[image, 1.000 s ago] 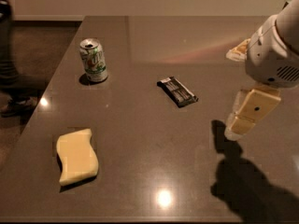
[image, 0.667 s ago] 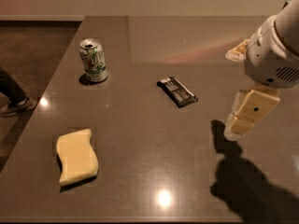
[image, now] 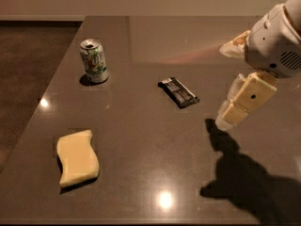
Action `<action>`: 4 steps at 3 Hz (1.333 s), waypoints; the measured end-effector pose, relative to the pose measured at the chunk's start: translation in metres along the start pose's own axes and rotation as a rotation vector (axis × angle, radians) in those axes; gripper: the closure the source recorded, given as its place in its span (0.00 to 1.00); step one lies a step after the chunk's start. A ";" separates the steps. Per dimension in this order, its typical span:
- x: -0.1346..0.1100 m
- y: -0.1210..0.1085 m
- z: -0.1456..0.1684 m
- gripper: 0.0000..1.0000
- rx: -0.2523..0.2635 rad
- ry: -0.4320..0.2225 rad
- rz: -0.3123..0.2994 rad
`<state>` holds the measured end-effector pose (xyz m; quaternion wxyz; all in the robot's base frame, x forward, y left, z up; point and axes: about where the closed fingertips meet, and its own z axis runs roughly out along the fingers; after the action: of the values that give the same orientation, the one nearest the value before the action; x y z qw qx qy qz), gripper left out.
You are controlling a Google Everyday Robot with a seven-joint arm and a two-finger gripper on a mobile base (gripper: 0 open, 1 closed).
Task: Move sponge near rxbar chocolate
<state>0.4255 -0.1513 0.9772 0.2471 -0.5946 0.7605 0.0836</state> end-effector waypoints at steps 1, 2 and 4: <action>-0.022 0.003 0.000 0.00 -0.042 -0.078 0.000; -0.040 0.010 0.003 0.00 -0.091 -0.123 -0.006; -0.072 0.046 0.031 0.00 -0.172 -0.079 -0.078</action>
Offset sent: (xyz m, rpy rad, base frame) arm -0.0021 0.0581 0.0157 0.1937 0.0915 0.1118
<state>0.4030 -0.0631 0.9774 0.2280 -0.6392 0.7164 0.1621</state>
